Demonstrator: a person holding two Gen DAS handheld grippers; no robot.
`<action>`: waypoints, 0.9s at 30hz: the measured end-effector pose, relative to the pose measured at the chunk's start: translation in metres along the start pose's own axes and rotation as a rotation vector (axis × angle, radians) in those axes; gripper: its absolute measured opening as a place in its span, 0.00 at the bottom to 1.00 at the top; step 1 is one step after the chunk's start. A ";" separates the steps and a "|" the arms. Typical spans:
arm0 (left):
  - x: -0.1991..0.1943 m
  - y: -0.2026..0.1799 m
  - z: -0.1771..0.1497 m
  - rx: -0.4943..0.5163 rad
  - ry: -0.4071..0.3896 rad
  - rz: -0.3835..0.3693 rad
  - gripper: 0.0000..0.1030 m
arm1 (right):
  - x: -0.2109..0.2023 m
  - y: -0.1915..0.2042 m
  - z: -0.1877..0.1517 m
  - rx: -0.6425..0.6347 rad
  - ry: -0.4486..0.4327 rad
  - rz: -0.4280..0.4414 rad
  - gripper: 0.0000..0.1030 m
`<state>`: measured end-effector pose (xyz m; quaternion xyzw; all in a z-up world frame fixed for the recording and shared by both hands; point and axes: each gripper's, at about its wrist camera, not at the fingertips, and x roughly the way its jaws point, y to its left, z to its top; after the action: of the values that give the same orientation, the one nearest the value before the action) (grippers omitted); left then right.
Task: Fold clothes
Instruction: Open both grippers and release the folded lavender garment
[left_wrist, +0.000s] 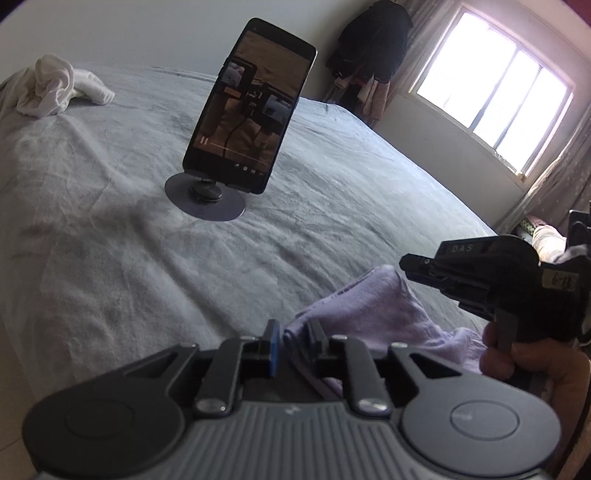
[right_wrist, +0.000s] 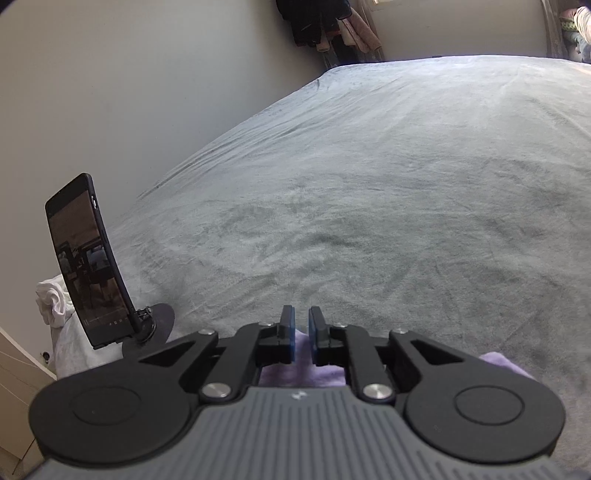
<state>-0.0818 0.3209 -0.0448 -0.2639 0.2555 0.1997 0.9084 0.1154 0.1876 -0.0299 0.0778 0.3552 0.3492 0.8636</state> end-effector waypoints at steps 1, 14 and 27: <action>-0.002 -0.002 0.003 0.026 -0.018 0.002 0.27 | -0.007 -0.004 0.000 -0.006 -0.007 -0.007 0.14; 0.042 -0.051 0.031 0.354 0.025 -0.319 0.21 | -0.070 -0.027 -0.031 -0.081 -0.034 -0.045 0.14; 0.096 -0.061 0.029 0.364 0.042 -0.273 0.02 | -0.077 -0.034 -0.074 -0.122 -0.022 -0.096 0.16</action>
<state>0.0346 0.3117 -0.0550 -0.1317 0.2680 0.0200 0.9542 0.0459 0.1034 -0.0540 0.0116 0.3268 0.3276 0.8864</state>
